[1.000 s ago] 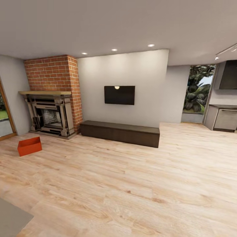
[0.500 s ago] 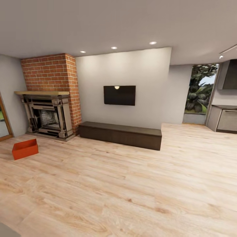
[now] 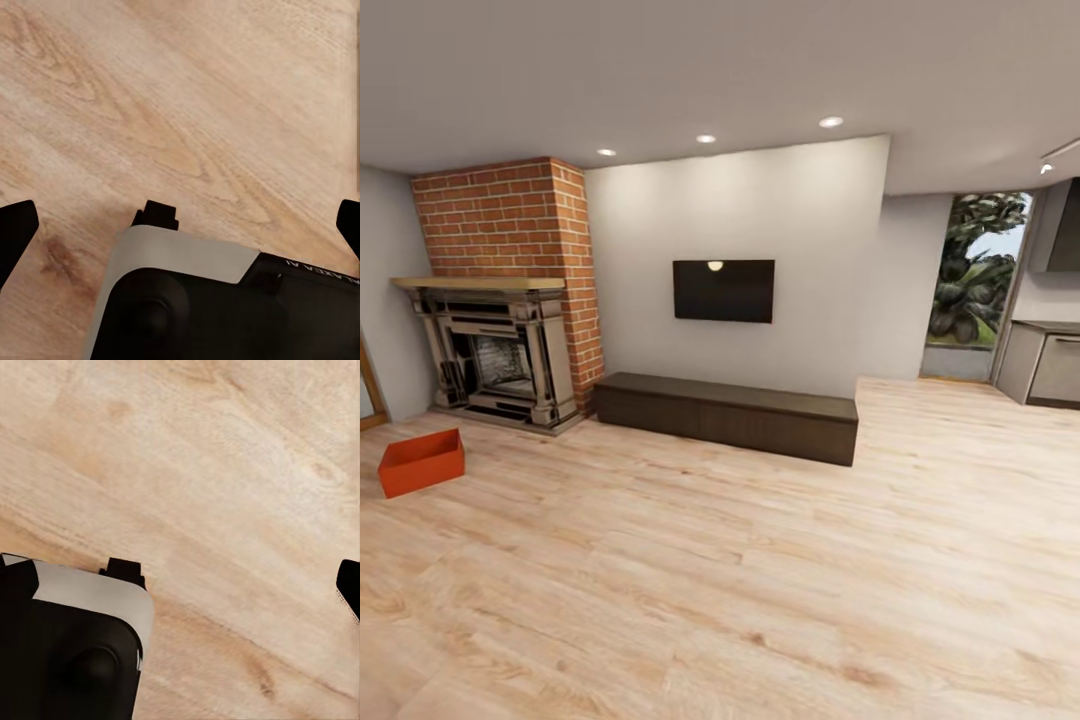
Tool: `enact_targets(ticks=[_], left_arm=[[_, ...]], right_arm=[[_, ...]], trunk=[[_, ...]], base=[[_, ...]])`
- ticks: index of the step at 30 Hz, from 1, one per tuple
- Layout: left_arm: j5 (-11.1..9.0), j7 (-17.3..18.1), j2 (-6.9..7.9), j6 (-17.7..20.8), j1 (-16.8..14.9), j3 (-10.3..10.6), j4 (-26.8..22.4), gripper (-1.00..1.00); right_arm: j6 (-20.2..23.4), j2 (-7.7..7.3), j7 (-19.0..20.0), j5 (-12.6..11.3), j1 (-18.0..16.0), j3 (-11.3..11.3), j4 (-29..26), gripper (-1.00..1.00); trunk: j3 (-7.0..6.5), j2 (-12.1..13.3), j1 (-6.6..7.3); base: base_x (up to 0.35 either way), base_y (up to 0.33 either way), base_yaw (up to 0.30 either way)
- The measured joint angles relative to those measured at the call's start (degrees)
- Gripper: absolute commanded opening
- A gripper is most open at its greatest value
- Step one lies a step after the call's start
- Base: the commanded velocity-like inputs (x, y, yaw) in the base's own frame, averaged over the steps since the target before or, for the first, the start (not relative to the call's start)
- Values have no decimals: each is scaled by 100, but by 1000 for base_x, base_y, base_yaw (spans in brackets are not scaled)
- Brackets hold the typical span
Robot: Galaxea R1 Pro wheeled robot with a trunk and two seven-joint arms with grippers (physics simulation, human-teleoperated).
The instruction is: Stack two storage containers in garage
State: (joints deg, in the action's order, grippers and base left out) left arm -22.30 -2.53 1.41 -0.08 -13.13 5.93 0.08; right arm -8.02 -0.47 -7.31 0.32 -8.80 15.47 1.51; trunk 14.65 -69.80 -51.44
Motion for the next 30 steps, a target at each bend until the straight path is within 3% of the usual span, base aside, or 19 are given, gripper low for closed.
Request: enact_targets(ticks=[22, 30], left_arm=[[5, -4, 0, 0, 2, 0, 0, 100], [6, -3, 1, 0, 1, 0, 0, 100]], right_arm=[[-5, 53, -2, -8, 0, -17, 0, 100], [1, 25, 0, -69, -1, -57, 0, 100]], trunk=[[0, 0, 0], [0, 0, 0]], base=[[323, 0, 5], [323, 0, 250]])
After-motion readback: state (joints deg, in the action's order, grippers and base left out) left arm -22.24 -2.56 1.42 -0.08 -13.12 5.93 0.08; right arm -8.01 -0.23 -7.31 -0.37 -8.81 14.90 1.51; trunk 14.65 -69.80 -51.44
